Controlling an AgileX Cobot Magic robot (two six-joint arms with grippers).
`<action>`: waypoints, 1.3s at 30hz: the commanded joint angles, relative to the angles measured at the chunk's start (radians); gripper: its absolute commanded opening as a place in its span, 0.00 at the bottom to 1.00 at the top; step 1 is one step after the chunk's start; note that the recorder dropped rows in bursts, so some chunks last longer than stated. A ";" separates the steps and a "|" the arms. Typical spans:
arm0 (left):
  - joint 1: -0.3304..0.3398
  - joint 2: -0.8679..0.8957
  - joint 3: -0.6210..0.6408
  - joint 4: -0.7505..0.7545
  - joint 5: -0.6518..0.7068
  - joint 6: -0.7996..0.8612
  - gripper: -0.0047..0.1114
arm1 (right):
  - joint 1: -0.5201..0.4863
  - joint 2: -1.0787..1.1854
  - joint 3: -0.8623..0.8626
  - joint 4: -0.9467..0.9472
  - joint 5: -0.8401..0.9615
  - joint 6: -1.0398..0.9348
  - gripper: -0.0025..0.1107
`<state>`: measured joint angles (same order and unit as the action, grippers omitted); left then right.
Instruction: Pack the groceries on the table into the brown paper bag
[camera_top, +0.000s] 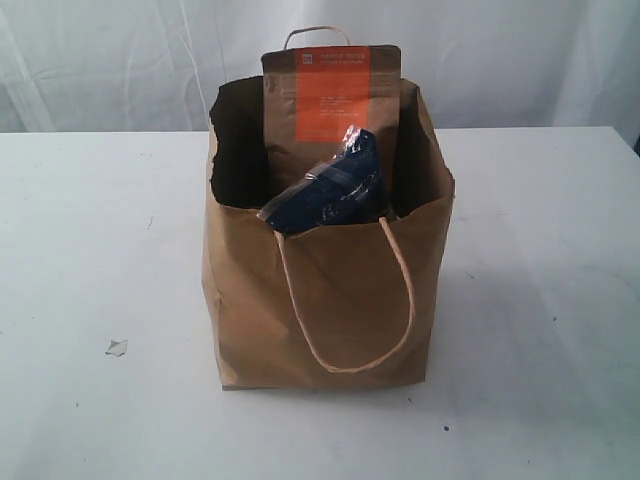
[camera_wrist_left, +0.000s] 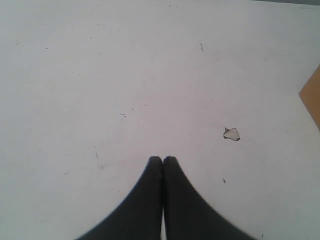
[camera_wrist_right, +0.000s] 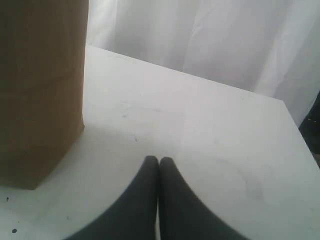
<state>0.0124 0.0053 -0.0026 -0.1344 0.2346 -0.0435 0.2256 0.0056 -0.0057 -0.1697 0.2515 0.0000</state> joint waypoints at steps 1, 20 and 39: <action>0.003 -0.005 0.003 -0.007 0.003 0.000 0.04 | -0.008 -0.006 0.006 -0.006 -0.006 0.000 0.02; 0.003 -0.005 0.003 -0.007 0.005 0.049 0.04 | -0.008 -0.006 0.006 -0.004 0.014 0.000 0.02; 0.003 -0.005 0.003 -0.007 0.003 0.044 0.04 | -0.008 -0.006 0.006 -0.004 0.016 0.026 0.02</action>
<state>0.0124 0.0053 -0.0026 -0.1344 0.2362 0.0000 0.2256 0.0056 -0.0057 -0.1697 0.2741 0.0190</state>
